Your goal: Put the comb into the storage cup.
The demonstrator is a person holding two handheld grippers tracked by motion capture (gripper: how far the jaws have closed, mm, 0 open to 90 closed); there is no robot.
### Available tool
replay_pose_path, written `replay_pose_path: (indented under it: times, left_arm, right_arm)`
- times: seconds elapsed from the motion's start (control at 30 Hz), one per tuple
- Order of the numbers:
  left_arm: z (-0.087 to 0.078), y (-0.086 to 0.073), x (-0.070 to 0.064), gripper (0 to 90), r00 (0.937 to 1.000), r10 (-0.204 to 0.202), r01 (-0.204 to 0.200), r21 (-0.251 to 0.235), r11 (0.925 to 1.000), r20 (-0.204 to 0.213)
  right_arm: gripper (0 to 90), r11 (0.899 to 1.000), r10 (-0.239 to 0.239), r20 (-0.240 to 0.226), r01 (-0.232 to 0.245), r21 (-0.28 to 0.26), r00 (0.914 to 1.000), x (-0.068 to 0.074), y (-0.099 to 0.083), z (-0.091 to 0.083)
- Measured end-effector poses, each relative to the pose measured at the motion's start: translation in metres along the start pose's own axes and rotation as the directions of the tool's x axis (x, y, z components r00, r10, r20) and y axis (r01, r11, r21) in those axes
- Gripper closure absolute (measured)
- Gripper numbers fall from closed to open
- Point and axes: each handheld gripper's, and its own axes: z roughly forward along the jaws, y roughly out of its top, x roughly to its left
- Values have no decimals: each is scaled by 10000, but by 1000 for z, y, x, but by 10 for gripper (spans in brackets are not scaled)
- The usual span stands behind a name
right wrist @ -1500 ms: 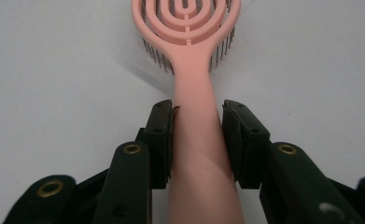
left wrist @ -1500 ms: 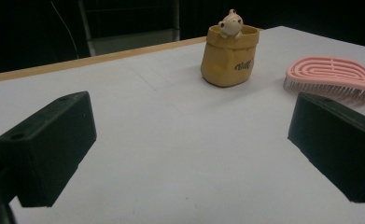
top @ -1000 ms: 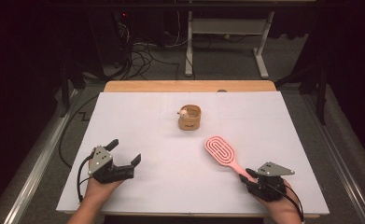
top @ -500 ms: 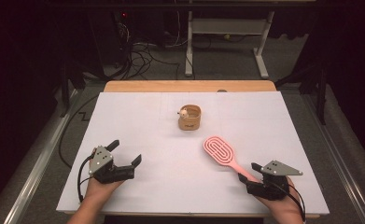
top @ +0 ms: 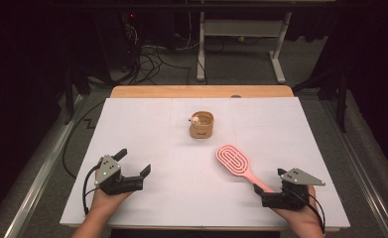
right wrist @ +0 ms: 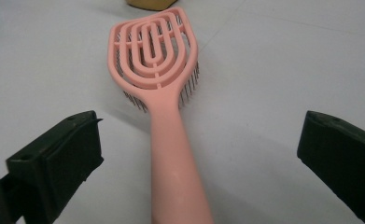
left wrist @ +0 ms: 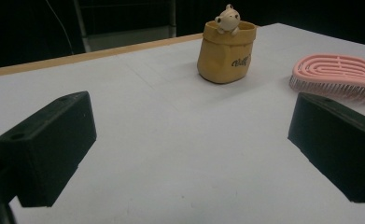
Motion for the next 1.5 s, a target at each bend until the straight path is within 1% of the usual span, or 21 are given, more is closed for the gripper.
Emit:
replay_pose_path:
  times: [0.1, 0.13, 0.4, 0.5, 0.53, 0.57, 0.6, 0.63, 0.7, 0.73, 0.77, 0.9, 1.0, 1.03, 1.07, 1.17, 1.2, 1.33, 1.4, 1.43, 1.5]
  left_arm:
    - [0, 0, 0, 13, 10000, 17, -17, -49, 10000, 5]
    - [-1, 1, 0, 12, 10000, -7, 7, -93, 10000, 0]
    - [-2, 6, 2, 11, 9998, -169, 170, -121, 9998, 126]
    - [-2, 8, 2, 22, 9998, -108, 110, -78, 9999, 174]
    - [-3, 8, 2, 40, 9995, -68, 71, -96, 9999, 296]
    - [-3, 8, 2, 58, 9995, -68, 71, -96, 9999, 296]
    - [-4, 8, 3, 97, 9995, -88, 95, -206, 9997, 318]
    - [-4, 8, 3, 131, 9995, -88, 95, -206, 9997, 318]
    - [-4, 8, 3, 152, 9999, -43, 46, -237, 9997, 133]
    - [-4, 9, 4, 95, 10000, -69, 69, -315, 9995, -3]
    - [-4, 9, 4, 83, 9999, -68, 64, -382, 9993, -100]
    - [-2, 8, 4, 3, 9999, -109, 106, -296, 9995, -102]
    - [1, 6, 4, 0, 9999, -82, 79, -208, 9998, -134]
    - [1, 6, 4, 0, 9999, -109, 107, -169, 9998, -118]
    - [2, 5, 5, 0, 9999, -129, 128, -129, 9998, -93]
    - [2, 5, 5, 0, 9999, -95, 94, -115, 9999, -81]
    - [2, 5, 4, 0, 10000, -44, 43, -151, 9999, -46]
    - [4, 5, 2, 0, 10000, -9, 9, -82, 10000, 47]
    - [4, 5, 2, 0, 10000, 11, -11, -42, 10000, 69]
    - [3, 5, 2, 0, 10000, 21, -21, -10, 10000, 73]
    - [2, 5, 2, 0, 9998, -188, 189, -47, 9998, 52]
  right_arm:
    - [4, 10000, -27, -2, 27, -93, 10000, 0, 0, 0]
    - [3, 9997, -141, 68, 142, -174, 9999, 1, 1, 0]
    - [3, 9992, -384, 78, 385, -98, 9992, 4, 7, 3]
    - [3, 9989, -471, 82, 471, 15, 9989, 5, 9, 5]
    - [3, 9985, -502, -13, 503, 213, 9987, 6, 12, 8]
    - [3, 9985, -502, -13, 503, 213, 9987, 6, 12, 8]
    - [3, 9978, -524, -19, 524, 412, 9986, 7, 15, 10]
    - [3, 9978, -524, -19, 524, 412, 9986, 7, 15, 10]
    - [3, 9966, -584, -114, 589, 577, 9982, 8, 17, 14]
    - [3, 9935, -721, -196, 735, 867, 9972, 9, 18, 18]
    - [3, 9929, -703, -209, 720, 951, 9973, 10, 19, 19]
    - [3, 9874, -901, -235, 924, 1288, 9957, 11, 22, 23]
    - [3, 9805, -979, -368, 1028, 1677, 9945, 11, 26, 27]
    - [3, 9805, -979, -368, 1028, 1677, 9945, 11, 26, 27]
    - [3, 9763, -1114, -382, 1166, 1822, 9930, 11, 29, 29]
    - [3, 9733, -1128, -365, 1178, 1969, 9930, 11, 31, 29]
    - [3, 9686, -1148, -380, 1203, 2175, 9927, 10, 33, 31]
    - [3, 9641, -1119, -321, 1164, 2387, 9932, 8, 37, 33]
    - [3, 9643, -1055, -331, 1104, 2406, 9939, 8, 38, 33]
    - [3, 9617, -1060, -340, 1112, 2504, 9938, 8, 39, 34]
    - [3, 9566, -1127, -344, 1178, 2667, 9930, 8, 39, 36]
